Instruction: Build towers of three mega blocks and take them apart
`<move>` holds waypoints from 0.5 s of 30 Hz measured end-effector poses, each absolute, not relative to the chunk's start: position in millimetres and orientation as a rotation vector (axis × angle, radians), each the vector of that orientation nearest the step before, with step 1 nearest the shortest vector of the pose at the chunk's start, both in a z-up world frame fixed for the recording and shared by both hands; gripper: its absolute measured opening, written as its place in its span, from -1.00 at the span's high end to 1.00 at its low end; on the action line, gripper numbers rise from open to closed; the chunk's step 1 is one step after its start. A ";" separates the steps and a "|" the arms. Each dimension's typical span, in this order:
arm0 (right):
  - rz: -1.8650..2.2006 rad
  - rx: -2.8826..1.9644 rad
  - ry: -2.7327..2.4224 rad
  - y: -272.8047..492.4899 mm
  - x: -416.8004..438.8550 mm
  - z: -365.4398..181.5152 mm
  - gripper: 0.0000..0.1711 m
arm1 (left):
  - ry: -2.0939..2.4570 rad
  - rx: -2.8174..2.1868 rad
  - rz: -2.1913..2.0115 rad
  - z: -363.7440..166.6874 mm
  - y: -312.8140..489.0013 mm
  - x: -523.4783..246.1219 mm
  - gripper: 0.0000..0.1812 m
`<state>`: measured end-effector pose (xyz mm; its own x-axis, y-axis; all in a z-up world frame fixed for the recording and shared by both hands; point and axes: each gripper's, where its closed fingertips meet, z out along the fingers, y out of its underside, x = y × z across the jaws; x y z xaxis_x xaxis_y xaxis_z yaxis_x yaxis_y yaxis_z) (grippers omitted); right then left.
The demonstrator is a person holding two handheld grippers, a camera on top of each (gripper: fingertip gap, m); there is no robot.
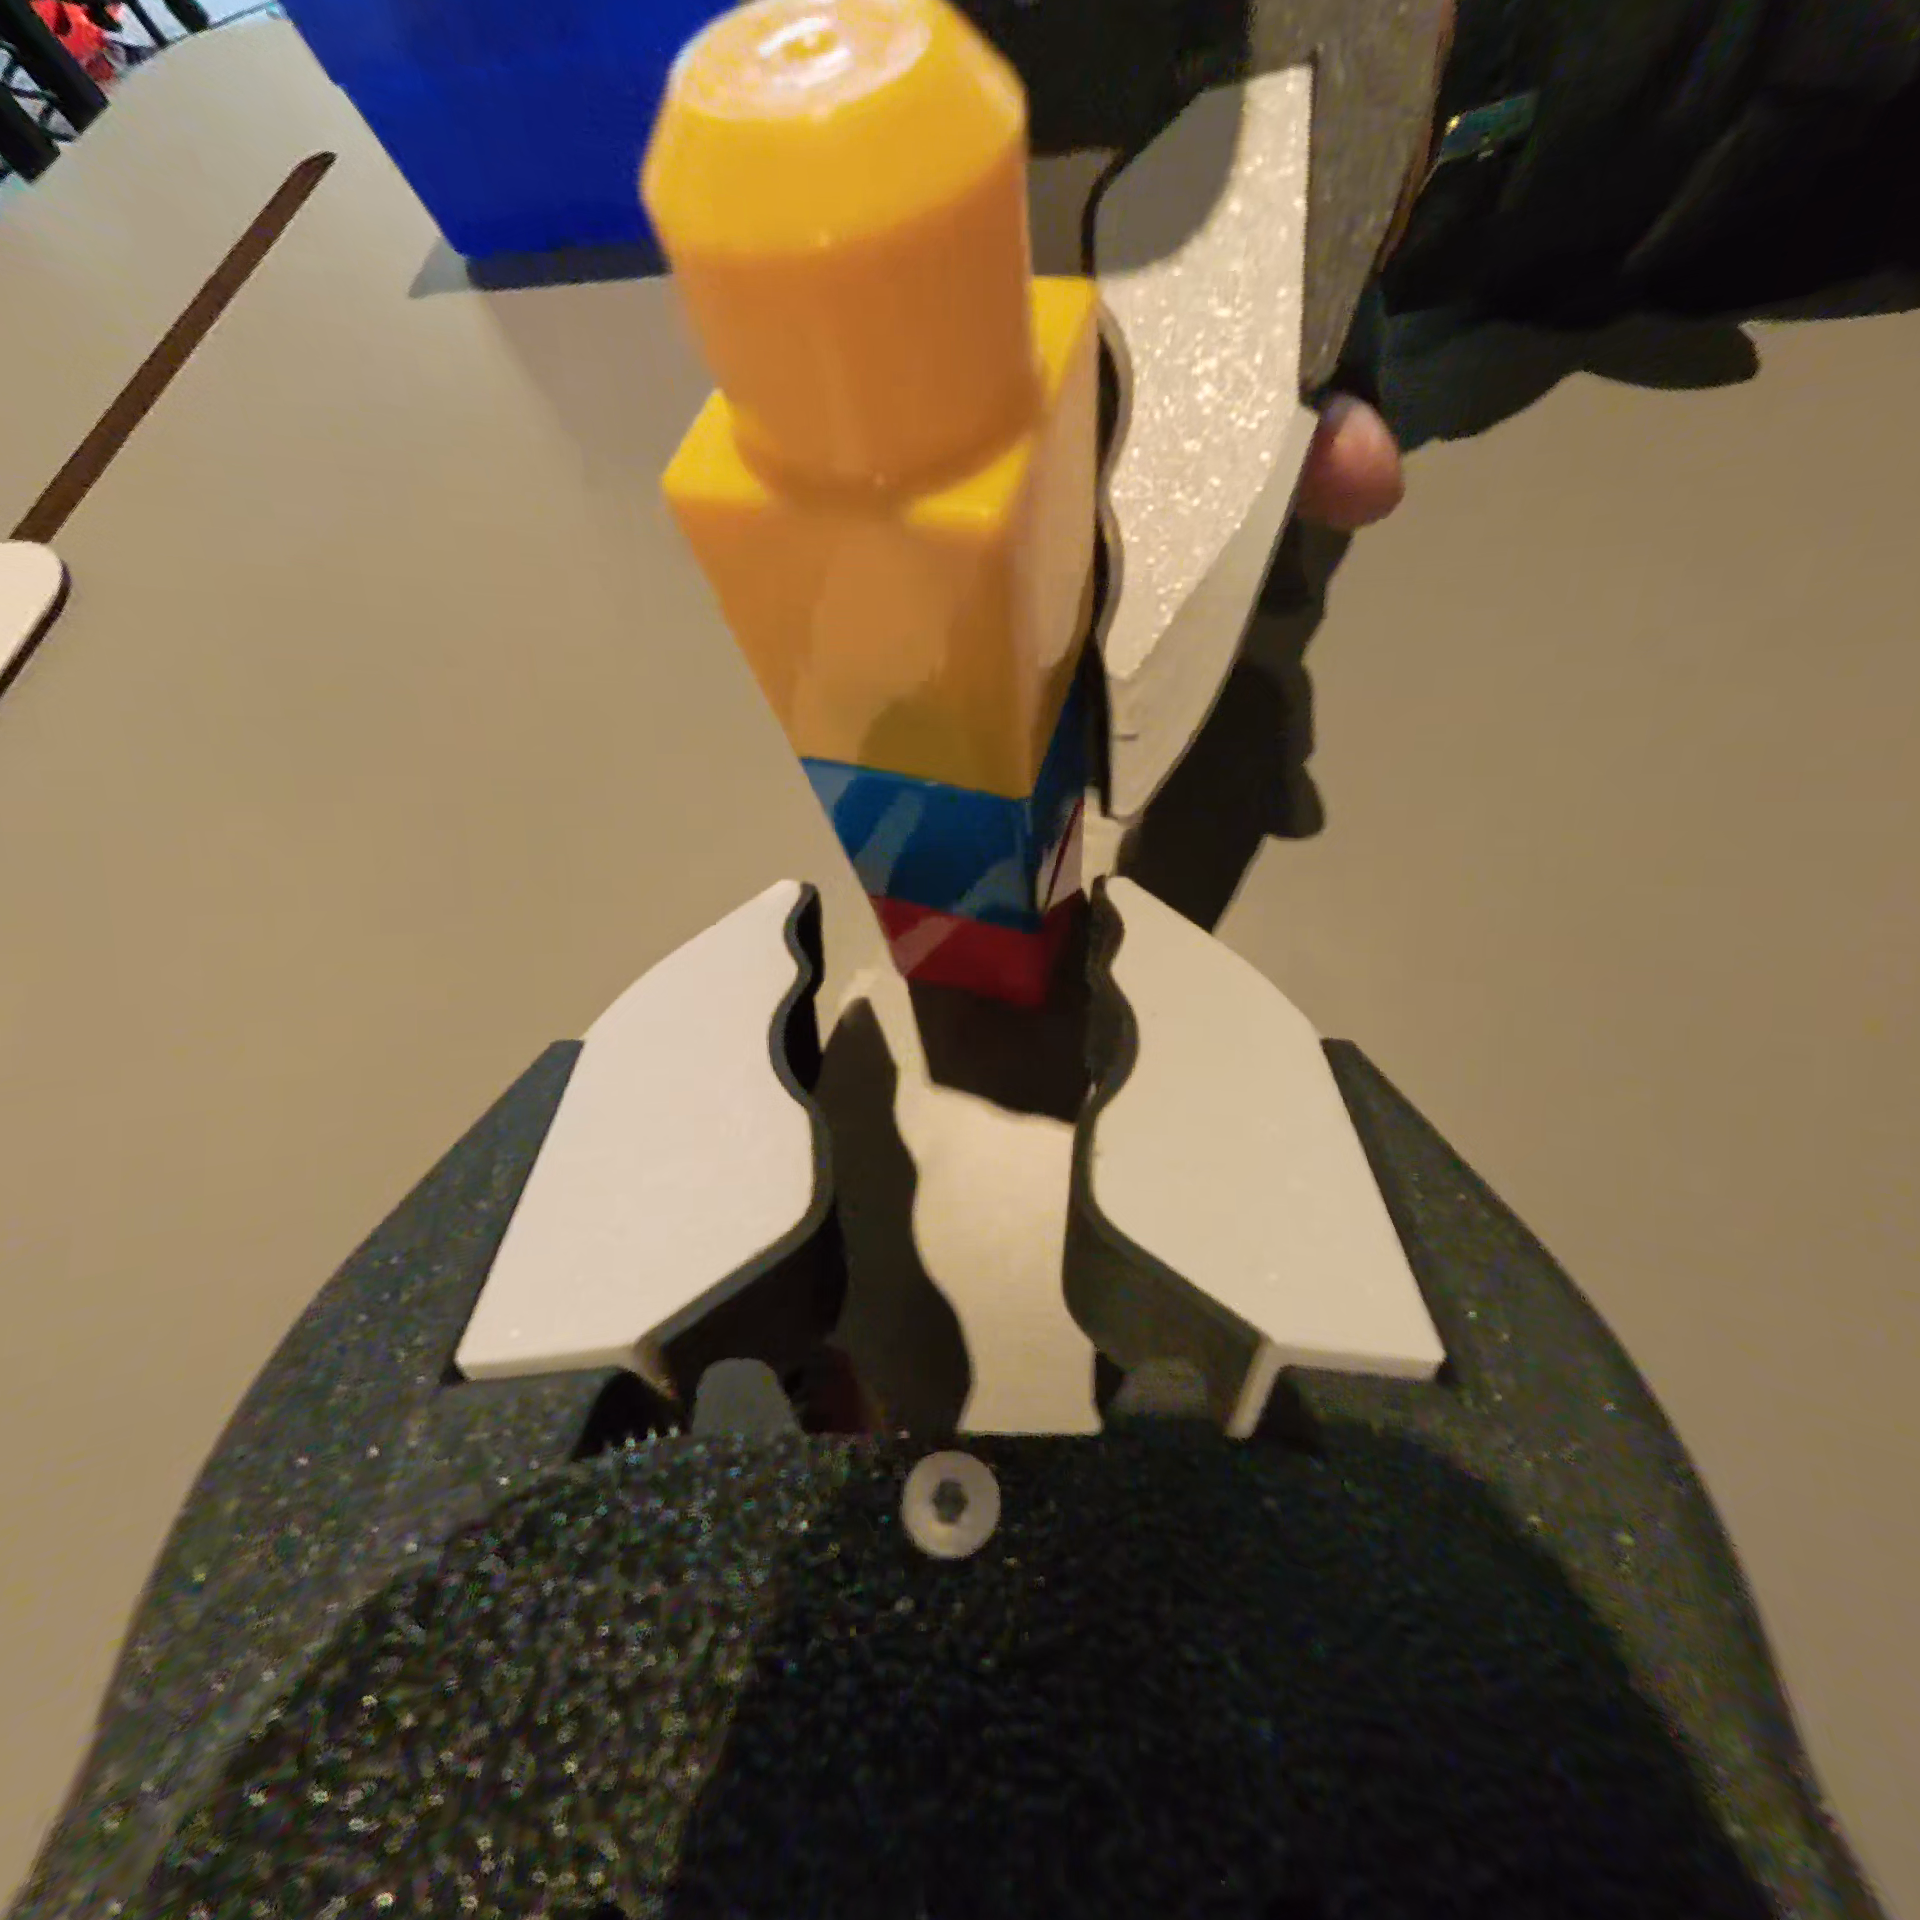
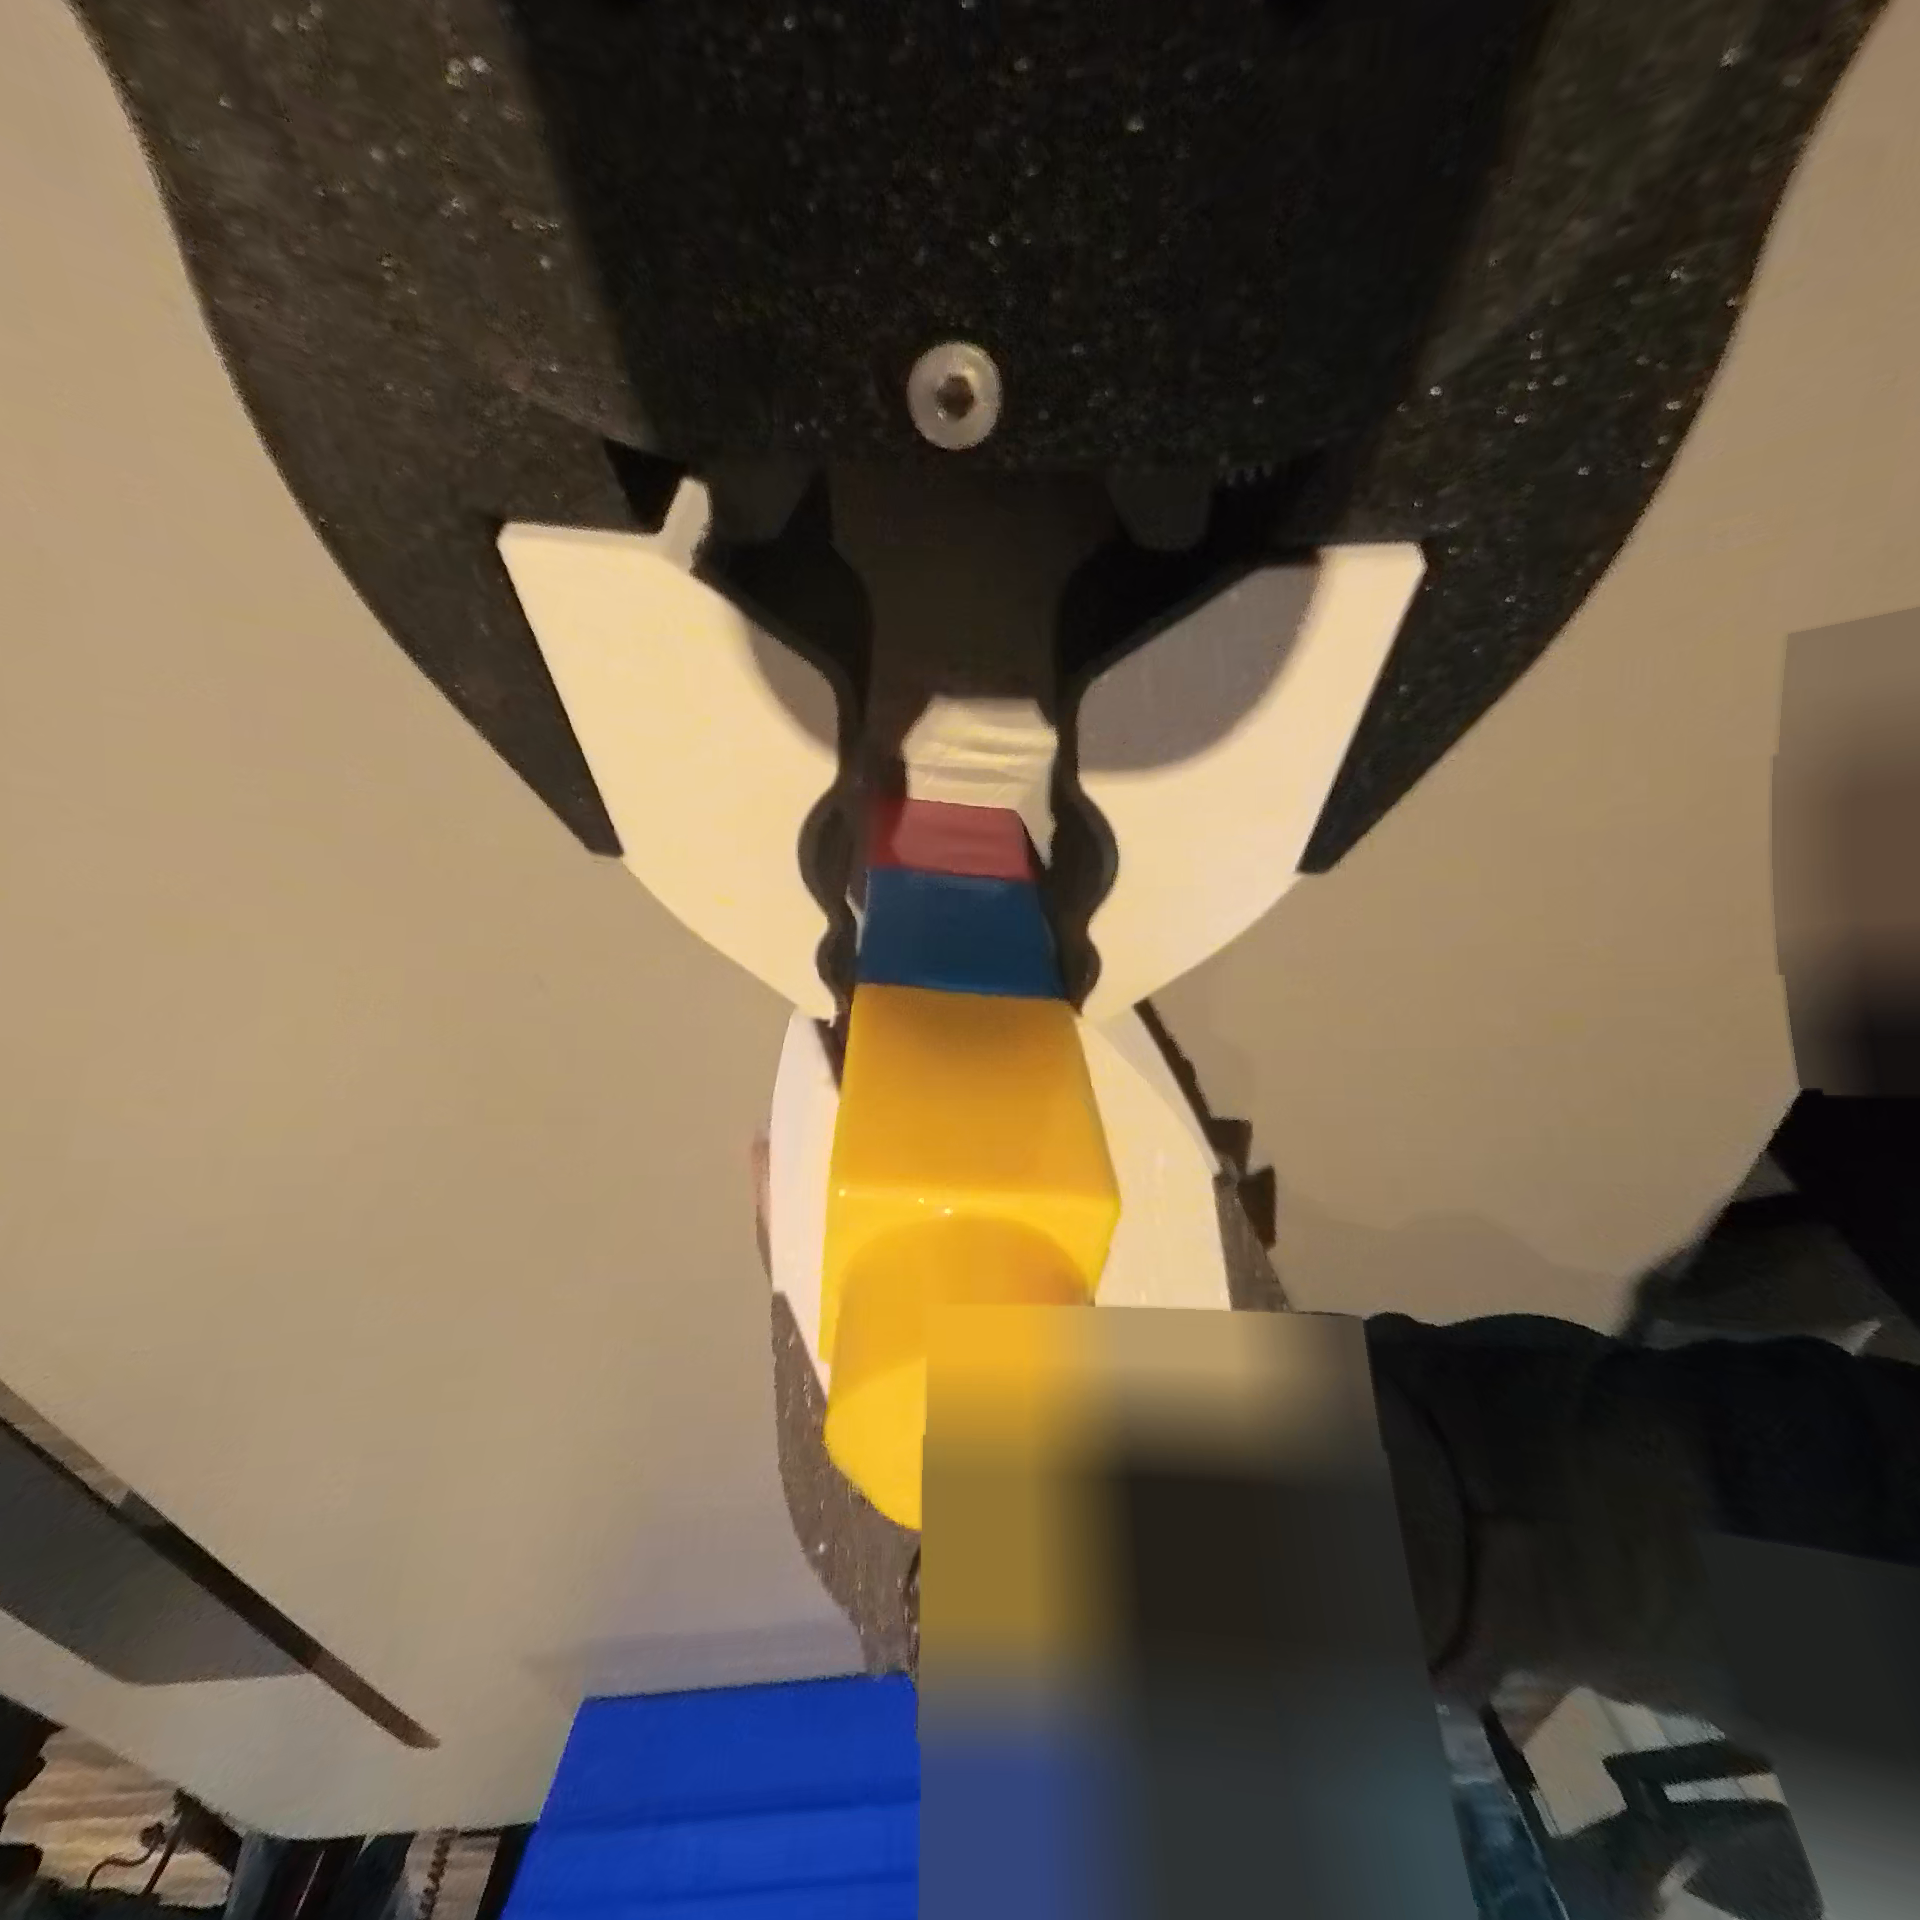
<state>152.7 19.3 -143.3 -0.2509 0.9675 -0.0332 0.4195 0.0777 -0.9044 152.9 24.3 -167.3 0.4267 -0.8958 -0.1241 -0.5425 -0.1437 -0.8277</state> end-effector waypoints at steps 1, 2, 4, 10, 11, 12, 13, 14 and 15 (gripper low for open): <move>1.127 -1.387 -1.749 19.5 152.6 -144.9 0.53 | 1.218 -1.826 -0.515 -167.0 24.8 148.6 0.46; 1.116 -1.394 -1.751 19.8 152.2 -146.0 0.53 | 1.202 -1.832 -0.509 -166.8 26.1 143.5 0.46; 1.092 -1.409 -1.758 20.5 151.2 -148.5 0.53 | 1.163 -1.844 -0.493 -165.5 28.9 132.3 0.47; 1.024 -1.443 -1.751 23.6 147.3 -153.6 0.57 | 1.064 -1.878 -0.439 -163.7 38.1 108.9 0.51; 1.021 -1.450 -1.744 24.7 147.1 -153.6 0.57 | 1.055 -1.886 -0.433 -164.1 39.7 107.4 0.52; 1.022 -1.456 -1.739 25.4 147.0 -153.5 0.57 | 1.047 -1.893 -0.430 -164.5 40.9 106.6 0.52; 1.024 -1.461 -1.733 26.2 147.1 -153.4 0.57 | 1.041 -1.900 -0.429 -164.9 41.7 106.1 0.52; 1.024 -1.466 -1.721 27.5 147.1 -152.6 0.57 | 1.035 -1.903 -0.427 -165.0 42.5 105.6 0.53; 1.028 -1.466 -1.701 29.2 146.9 -150.5 0.57 | 1.030 -1.904 -0.427 -164.6 42.9 105.2 0.53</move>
<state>146.9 29.2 -150.5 -0.1543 0.9880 -0.0112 0.4694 0.0633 -0.8807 105.2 42.9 -164.6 0.5933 -0.7975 -0.1099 -0.4861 -0.2460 -0.8386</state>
